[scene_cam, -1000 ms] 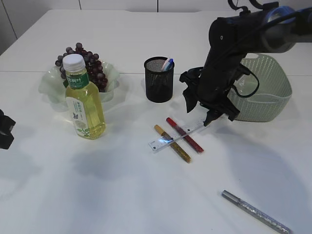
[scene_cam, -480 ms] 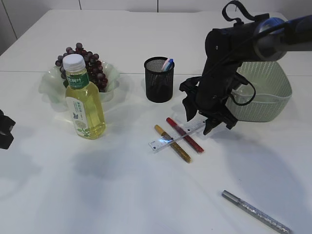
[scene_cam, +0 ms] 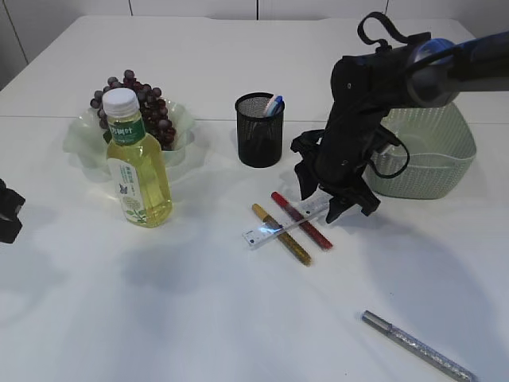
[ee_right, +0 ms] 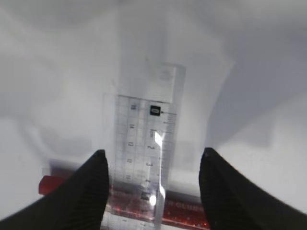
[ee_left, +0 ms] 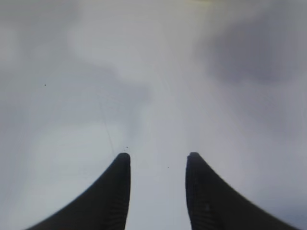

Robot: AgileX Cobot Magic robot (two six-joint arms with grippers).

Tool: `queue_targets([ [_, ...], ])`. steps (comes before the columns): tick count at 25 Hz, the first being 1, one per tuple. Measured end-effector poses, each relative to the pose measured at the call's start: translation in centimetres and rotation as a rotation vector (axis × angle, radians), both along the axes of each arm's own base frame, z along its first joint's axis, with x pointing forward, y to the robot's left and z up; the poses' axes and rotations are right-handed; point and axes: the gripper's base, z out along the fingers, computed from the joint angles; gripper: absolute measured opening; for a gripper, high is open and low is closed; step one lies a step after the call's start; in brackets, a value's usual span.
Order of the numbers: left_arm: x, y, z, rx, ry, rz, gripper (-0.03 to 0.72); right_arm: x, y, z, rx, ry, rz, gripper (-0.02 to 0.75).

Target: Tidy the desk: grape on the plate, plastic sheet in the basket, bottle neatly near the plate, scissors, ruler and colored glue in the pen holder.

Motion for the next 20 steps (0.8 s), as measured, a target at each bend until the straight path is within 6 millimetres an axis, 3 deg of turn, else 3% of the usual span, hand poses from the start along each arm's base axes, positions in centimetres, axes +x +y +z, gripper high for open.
queue_targets([
  [20, 0.02, 0.00, 0.01, -0.001, -0.002, 0.000, 0.274, 0.86, 0.24, -0.82, -0.002, 0.003, -0.020, 0.461],
])
